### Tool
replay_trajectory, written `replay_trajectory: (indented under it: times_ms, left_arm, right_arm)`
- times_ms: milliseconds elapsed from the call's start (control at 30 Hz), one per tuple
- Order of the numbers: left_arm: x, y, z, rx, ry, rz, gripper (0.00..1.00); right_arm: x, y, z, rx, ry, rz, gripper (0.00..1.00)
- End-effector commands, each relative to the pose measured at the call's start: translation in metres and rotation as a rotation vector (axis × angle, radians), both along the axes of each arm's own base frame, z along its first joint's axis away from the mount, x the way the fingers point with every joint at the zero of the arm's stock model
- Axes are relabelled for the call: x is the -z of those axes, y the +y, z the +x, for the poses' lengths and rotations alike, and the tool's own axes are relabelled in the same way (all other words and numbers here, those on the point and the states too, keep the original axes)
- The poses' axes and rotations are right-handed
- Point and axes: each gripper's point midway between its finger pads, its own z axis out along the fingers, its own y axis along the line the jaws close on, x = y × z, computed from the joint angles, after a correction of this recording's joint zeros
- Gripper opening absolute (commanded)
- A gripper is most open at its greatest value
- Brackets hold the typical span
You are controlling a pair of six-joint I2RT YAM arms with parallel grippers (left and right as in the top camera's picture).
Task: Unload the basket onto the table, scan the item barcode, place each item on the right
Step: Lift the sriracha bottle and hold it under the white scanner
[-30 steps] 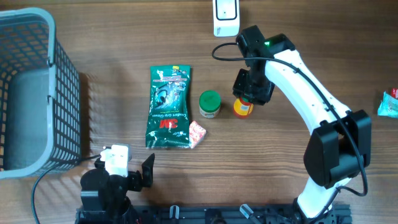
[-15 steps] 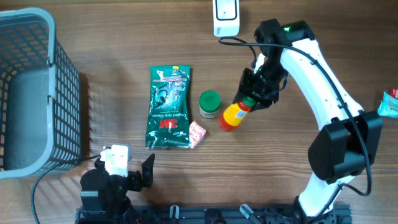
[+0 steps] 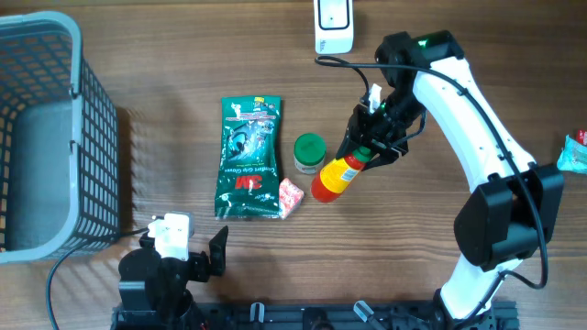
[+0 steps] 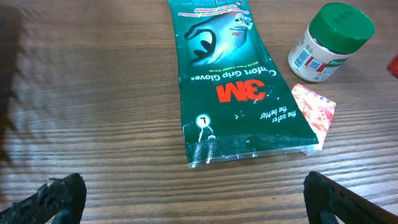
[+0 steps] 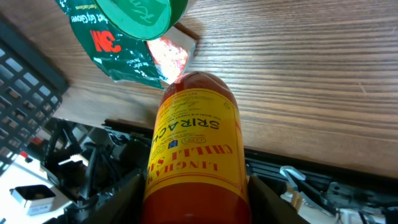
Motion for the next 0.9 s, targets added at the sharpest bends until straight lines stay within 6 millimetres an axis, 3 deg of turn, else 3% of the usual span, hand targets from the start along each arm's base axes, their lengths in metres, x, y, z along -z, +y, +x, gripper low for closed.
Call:
replay_trajectory:
  times_ms: [0,100,200,333,500,633,700,867]
  left_arm:
    - [-0.001,-0.001,0.0,0.0,-0.004,-0.012,1.0]
    - [-0.001,-0.001,0.0,0.0,-0.004,-0.012,1.0]
    - [-0.001,-0.001,0.0,0.0,-0.004,-0.012,1.0]
    - [-0.001,-0.001,0.0,0.0,-0.004,-0.012,1.0]
    - [-0.001,-0.001,0.0,0.0,-0.004,-0.012,1.0]
    - [-0.001,-0.001,0.0,0.0,-0.004,-0.012,1.0]
    - [-0.001,-0.001,0.0,0.0,-0.004,-0.012,1.0]
    - [-0.001,-0.001,0.0,0.0,-0.004,-0.012,1.0]
  right_arm:
    - [-0.009,0.002,0.004,-0.037,-0.041,0.068,0.27]
    - [-0.013,-0.01,0.009,-0.013,-0.067,0.057,0.27]
    - [-0.013,-0.042,0.022,0.085,-0.097,-0.04,0.25]
    - [-0.008,-0.076,0.057,0.249,-0.205,-0.179,0.25]
    - [-0.016,-0.081,0.11,0.395,-0.377,-0.174,0.24]
    - [-0.042,-0.074,0.161,0.438,-0.595,-0.112,0.27]
    - [-0.054,-0.081,0.185,0.52,-0.691,-0.157,0.29]
    - [-0.075,-0.09,0.22,0.633,-0.871,-0.243,0.29]
